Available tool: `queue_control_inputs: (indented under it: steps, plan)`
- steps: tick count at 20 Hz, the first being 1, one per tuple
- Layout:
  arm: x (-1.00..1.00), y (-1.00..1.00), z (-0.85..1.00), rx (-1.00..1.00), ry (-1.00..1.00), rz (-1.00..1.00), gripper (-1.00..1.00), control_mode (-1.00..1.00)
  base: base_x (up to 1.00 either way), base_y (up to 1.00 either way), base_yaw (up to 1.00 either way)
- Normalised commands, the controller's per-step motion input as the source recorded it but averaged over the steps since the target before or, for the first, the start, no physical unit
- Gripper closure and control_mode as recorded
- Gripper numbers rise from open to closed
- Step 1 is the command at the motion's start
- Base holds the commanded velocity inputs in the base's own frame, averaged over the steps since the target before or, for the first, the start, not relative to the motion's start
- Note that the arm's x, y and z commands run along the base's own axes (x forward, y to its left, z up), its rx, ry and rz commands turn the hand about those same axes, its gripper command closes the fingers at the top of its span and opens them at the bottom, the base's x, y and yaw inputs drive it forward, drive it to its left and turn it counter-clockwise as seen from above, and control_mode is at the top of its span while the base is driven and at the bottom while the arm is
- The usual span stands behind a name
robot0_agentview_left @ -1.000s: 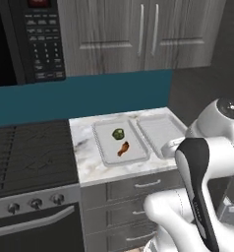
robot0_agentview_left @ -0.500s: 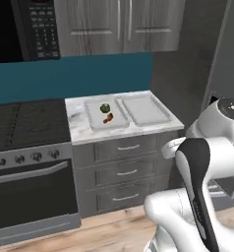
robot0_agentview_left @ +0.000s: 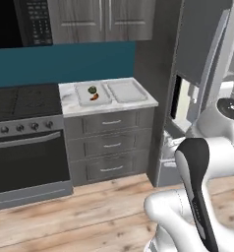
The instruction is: Place one broccoli and one chicken drumstick in each tupperware on the nearby counter, to pack two identical lunches.
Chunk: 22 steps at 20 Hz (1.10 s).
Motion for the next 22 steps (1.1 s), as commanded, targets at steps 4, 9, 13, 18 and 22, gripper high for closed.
queue_control_inputs:
  steps: [4, 9, 13, 18, 22]
  plan:
    - [0.0, 0.0, 0.0, 0.0, 0.0, 0.0, -1.0, 1.0, -1.0, -0.6, -0.12]
    - [0.0, 0.0, 0.0, 0.0, 0.0, 0.0, -1.0, 1.0, -0.65, -0.88, -0.16]
    - [0.0, 0.0, 0.0, 0.0, 0.0, 0.0, -1.0, 1.0, -0.07, -1.0, -0.15]
    - [0.0, 0.0, 0.0, 0.0, 0.0, 0.0, -1.0, 1.0, 0.17, -0.98, -0.09]
    - [0.0, 0.0, 0.0, 0.0, 0.0, 0.0, -1.0, 1.0, 0.36, -0.78, 0.0]
